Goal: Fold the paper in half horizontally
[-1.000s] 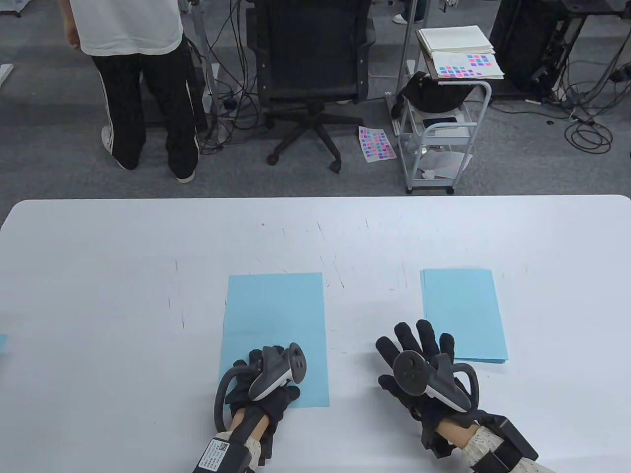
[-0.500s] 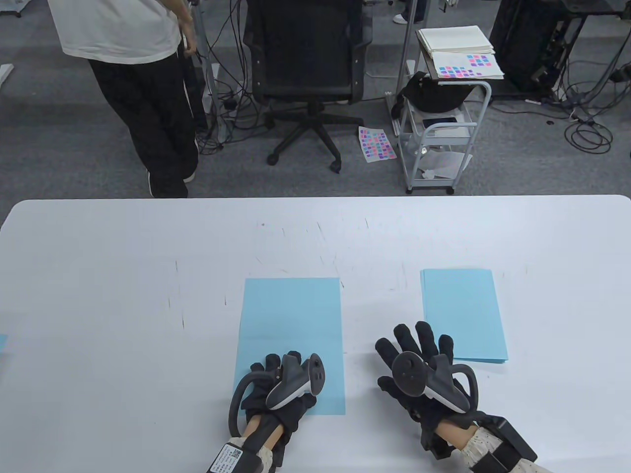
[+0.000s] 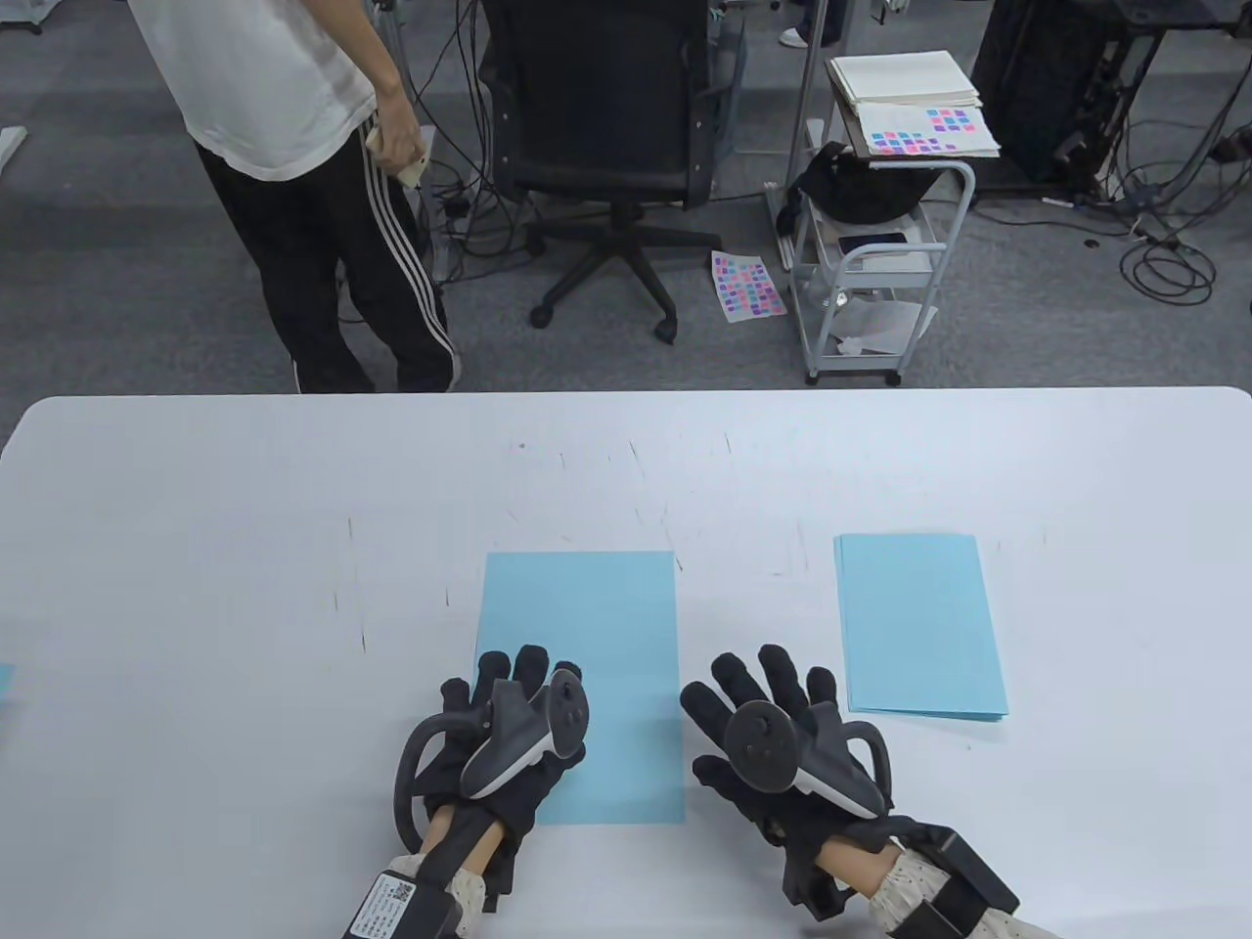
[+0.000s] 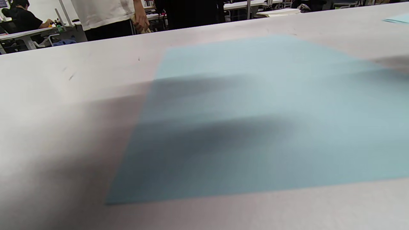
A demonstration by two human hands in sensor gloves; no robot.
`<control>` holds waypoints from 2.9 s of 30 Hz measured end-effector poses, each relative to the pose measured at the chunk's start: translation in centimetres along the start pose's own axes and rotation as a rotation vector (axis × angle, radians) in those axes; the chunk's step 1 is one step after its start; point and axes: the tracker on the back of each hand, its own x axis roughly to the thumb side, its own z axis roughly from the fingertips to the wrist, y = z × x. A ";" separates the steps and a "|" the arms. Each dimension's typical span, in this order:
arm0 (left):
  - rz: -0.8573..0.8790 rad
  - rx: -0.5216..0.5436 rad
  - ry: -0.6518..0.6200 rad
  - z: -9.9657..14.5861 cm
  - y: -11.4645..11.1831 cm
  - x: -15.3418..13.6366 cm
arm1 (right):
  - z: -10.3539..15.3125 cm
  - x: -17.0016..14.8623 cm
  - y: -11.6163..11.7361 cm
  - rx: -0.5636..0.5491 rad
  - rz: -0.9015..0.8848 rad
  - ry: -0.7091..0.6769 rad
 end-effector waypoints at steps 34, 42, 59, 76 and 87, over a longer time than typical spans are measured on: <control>0.156 -0.255 0.212 -16.6 0.5 -7.3 | -3.1 0.4 4.1 0.324 0.005 0.063; 0.133 -0.301 0.250 -19.2 -0.9 -6.5 | -3.1 0.3 4.2 0.330 -0.002 0.064; 0.164 -0.268 0.197 -19.0 -0.4 -6.7 | -3.2 0.3 4.3 0.325 0.001 0.063; 0.434 -0.115 0.050 -16.5 3.5 -6.6 | -3.3 0.3 4.3 0.317 0.008 0.065; 0.443 -0.073 -0.028 -12.1 4.7 -7.2 | -3.2 0.3 4.3 0.317 0.018 0.073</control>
